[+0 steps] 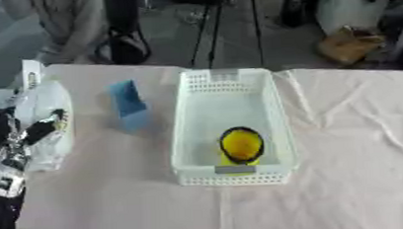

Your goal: Pick up objects on the table and place them in the box.

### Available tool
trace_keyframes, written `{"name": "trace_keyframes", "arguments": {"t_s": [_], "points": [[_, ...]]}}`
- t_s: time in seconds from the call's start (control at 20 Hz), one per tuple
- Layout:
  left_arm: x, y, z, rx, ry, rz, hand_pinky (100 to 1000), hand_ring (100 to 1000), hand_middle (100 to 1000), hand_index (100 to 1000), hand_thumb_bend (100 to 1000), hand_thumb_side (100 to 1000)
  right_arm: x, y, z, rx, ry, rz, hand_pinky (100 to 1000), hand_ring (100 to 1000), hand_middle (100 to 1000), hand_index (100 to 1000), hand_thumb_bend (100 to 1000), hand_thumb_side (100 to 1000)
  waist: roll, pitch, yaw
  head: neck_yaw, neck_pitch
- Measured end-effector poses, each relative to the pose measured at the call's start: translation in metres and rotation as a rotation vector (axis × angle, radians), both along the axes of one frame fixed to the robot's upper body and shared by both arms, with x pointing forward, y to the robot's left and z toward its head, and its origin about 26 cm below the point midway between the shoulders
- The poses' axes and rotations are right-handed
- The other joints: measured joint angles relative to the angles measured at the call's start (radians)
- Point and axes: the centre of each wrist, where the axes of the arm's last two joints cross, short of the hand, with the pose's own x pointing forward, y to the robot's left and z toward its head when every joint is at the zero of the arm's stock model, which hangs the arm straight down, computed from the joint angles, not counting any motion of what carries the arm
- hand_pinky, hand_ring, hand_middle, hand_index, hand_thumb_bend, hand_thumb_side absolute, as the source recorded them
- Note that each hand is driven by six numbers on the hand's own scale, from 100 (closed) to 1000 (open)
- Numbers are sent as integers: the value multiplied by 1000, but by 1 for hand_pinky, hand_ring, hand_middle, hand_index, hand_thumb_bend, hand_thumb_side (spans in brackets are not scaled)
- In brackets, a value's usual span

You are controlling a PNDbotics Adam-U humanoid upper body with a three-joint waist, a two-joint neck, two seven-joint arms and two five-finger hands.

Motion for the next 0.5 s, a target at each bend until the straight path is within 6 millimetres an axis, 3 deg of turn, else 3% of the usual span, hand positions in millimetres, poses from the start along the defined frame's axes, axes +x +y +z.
{"name": "trace_keyframes", "arguments": {"t_s": [0.05,0.1,0.15,0.5], "points": [[0,0,1,0,-8,6,149,264,268,497,292,118,0,0,0,1,0,0,615,679,811,889,100,444,0,0,0,0,0],[-1,1,1,-1,-20,13,149,264,268,497,292,118,0,0,0,1,0,1,615,679,811,889,100,444,0,0,0,1,0],[-1,1,2,-3,-34,19,140,256,255,486,235,103,0,0,0,1,0,1,615,680,811,889,100,443,0,0,0,1,0],[-1,-4,23,-19,-184,15,137,250,248,480,189,102,0,0,0,2,0,1,615,680,811,889,100,442,0,0,0,4,0]]}}
